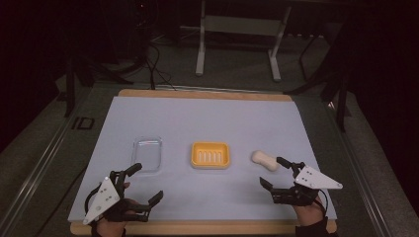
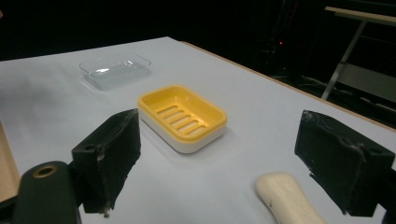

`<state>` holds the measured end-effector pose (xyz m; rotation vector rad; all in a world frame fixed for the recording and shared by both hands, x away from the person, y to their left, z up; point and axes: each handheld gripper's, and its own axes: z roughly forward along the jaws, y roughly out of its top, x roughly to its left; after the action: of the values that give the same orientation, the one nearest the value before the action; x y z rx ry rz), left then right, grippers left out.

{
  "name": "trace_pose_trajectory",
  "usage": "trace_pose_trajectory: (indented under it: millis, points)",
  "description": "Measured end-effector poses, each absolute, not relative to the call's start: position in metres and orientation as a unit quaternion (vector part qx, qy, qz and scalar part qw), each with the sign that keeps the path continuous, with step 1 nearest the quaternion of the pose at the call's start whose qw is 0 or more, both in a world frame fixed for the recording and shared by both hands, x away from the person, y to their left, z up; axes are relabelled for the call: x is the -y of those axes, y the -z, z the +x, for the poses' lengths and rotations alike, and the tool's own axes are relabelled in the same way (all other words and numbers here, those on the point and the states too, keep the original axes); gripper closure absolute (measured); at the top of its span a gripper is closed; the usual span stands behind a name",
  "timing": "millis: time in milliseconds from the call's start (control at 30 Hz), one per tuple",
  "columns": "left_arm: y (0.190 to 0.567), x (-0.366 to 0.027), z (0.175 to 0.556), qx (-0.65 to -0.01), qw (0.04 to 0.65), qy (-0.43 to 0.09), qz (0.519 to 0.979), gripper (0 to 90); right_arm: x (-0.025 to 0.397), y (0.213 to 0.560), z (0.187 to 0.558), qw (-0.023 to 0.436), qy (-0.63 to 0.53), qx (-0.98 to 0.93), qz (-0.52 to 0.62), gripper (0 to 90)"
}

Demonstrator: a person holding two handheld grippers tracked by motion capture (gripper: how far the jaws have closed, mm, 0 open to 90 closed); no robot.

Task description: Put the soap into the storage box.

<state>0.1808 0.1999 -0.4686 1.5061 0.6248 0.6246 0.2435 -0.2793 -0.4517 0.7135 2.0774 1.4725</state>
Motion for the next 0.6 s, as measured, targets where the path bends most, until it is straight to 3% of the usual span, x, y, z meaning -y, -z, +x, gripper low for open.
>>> trace_pose_trajectory:
  millis: [600]
  points:
    - [0.469, -0.198, 0.18, -0.267, 0.634, -0.273, 0.672, 1.2, 0.276, 0.445, 0.254, 0.205, -0.52, -0.794, 0.237, 14.3]
